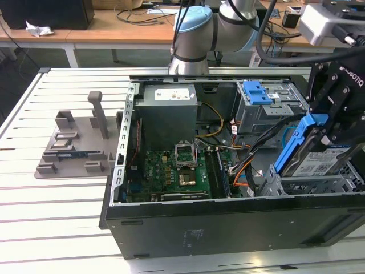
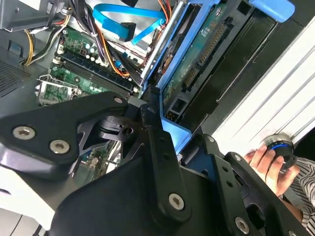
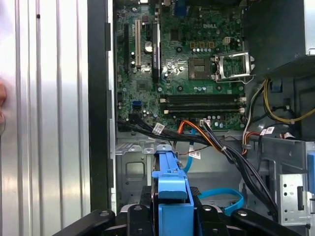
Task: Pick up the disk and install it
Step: 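Insert the disk into the insertion slot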
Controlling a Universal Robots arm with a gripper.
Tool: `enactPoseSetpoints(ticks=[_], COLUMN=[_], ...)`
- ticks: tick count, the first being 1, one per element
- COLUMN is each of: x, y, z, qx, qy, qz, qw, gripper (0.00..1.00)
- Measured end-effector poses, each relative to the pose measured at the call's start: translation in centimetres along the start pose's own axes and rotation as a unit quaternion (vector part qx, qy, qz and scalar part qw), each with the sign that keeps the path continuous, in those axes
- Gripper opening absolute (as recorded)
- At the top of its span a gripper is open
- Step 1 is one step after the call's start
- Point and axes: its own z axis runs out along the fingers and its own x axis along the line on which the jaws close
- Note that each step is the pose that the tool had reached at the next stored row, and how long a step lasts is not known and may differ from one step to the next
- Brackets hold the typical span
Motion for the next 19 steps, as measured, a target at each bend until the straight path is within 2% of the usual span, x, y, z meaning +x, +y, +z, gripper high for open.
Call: enactPoseSetpoints(ticks=[4,10,17,18,19], x=[0.01,0.02,0.02,0.02,0.02], y=[-0.04,-0.06,-0.07,-0.07,-0.07], z=[0.75,1.44,1.54,1.54,1.55], qx=[0.0,0.0,0.0,-0.0001,0.0], qy=[0.0,0.0001,0.0,0.0,0.0], qz=[0.0,0.0,0.0,0.0,0.0], qw=[1.0,1.0,1.0,1.0,1.0], gripper=[0.37,0.37,0.38,0.44,0.44])
